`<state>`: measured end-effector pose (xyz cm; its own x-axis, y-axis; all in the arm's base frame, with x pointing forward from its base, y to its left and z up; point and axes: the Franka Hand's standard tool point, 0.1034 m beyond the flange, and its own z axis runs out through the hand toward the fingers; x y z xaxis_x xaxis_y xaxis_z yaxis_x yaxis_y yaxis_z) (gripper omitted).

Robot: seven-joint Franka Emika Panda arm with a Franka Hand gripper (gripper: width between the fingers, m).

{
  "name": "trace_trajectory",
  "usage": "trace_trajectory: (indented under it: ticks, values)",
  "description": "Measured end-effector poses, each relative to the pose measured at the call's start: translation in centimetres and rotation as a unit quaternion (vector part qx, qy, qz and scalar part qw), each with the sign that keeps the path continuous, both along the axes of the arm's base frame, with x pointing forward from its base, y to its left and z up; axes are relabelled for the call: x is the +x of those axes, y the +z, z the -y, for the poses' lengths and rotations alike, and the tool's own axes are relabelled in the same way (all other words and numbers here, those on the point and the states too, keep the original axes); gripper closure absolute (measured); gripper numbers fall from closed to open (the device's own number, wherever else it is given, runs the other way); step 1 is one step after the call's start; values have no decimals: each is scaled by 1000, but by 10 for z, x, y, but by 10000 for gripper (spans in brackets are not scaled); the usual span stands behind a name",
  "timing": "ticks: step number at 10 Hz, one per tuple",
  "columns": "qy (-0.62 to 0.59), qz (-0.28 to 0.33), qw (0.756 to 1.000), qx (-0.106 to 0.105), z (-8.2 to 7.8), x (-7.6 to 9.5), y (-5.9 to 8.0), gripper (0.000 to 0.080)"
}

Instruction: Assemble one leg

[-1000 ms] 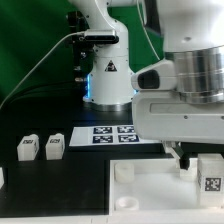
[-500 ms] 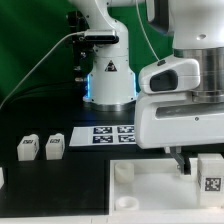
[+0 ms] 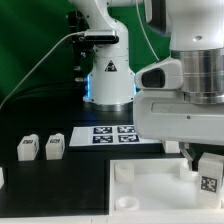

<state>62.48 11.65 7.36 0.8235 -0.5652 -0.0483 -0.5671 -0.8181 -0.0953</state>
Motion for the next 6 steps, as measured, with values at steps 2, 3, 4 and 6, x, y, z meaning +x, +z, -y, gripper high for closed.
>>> trace_trajectory:
  ticks: [2,3,4,6]
  values:
    - [-142,-18,990,15,1,-1,-1,500]
    - [-235,-32,971,26,0,-3,-2,503]
    - [-316,-40,947,42,1,-2,-2,503]
    - [-414,-51,907,63,3,-1,-2,505]
